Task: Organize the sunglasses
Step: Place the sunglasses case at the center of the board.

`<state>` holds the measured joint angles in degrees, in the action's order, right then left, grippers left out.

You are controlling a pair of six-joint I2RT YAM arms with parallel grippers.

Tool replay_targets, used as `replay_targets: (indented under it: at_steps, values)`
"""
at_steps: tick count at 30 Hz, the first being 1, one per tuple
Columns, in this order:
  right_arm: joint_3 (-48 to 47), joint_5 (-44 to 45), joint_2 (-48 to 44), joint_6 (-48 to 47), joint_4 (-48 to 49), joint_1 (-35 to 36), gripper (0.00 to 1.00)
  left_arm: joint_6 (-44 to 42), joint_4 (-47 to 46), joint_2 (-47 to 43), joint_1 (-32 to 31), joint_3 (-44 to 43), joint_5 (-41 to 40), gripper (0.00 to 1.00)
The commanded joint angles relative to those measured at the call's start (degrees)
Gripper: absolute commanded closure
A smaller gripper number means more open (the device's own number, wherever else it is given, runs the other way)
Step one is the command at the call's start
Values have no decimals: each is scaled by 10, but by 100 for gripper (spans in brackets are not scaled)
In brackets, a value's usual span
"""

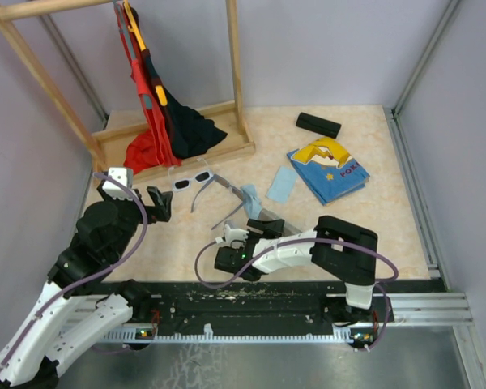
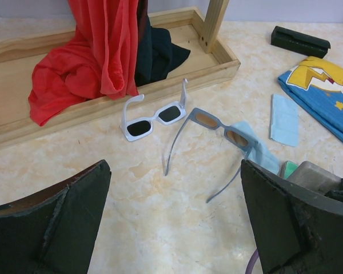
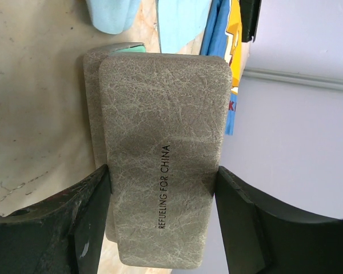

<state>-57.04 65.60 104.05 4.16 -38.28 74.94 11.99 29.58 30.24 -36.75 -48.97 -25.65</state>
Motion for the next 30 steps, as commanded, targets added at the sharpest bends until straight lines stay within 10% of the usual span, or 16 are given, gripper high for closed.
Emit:
replay_targets:
  at_steps: [1,22,30]
  values:
    - [-16,10,20,42,-19,21,59,7,-4,-2,2,5,9,0]
    - [-42,-39,32,97,-38,67,10,25,15,-17,2,11,16,0]
    - [-47,-86,-25,89,-9,91,6,32,21,-17,2,9,18,0]
